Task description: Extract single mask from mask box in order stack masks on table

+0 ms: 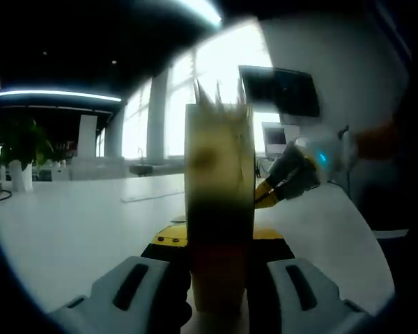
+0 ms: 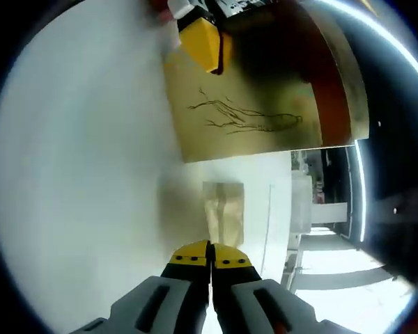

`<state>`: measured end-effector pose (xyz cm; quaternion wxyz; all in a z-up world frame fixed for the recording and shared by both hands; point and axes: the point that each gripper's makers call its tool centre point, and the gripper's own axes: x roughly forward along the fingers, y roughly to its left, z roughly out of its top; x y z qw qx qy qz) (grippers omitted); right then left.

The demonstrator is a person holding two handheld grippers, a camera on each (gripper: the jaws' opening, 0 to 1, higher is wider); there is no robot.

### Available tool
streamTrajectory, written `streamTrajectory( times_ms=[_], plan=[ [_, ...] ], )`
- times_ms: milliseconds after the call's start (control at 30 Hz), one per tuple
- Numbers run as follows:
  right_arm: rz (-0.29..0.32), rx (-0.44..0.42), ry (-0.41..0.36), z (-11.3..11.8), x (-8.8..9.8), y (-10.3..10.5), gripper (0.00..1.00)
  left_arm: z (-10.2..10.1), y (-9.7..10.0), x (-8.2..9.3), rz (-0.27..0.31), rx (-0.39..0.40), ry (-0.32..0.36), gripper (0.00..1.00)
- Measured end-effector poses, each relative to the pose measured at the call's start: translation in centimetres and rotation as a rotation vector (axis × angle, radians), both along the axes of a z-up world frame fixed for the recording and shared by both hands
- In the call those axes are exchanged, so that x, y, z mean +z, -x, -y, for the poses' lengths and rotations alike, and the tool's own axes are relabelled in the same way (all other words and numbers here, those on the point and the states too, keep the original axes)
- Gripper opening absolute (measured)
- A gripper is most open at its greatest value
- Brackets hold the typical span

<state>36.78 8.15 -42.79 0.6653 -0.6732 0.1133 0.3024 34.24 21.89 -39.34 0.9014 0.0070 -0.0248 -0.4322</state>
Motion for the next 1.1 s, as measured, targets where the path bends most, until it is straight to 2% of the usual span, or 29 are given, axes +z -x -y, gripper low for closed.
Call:
streamTrajectory(
  times_ms=[367,667,933,1100],
  plan=[
    [-0.008,0.005,-0.026,-0.7,0.1,0.2,0.00,-0.4,-0.3,0.1,0.025,0.045,-0.019,0.20],
    [-0.026,-0.001,-0.037,-0.5,-0.9,0.4,0.00,-1.9,-0.4,0.1,0.016,0.091,-0.011,0.19],
    [-0.034,0.006,-0.044,-0.6,-1.0,0.8,0.00,-2.0,-0.5,0.1,-0.011,0.053,0.011,0.19],
    [-0.047,0.004,-0.069,-0.8,-1.3,1.2,0.00,-1.9,-0.5,0.1,-0.002,0.047,0.010,0.19]
  ],
)
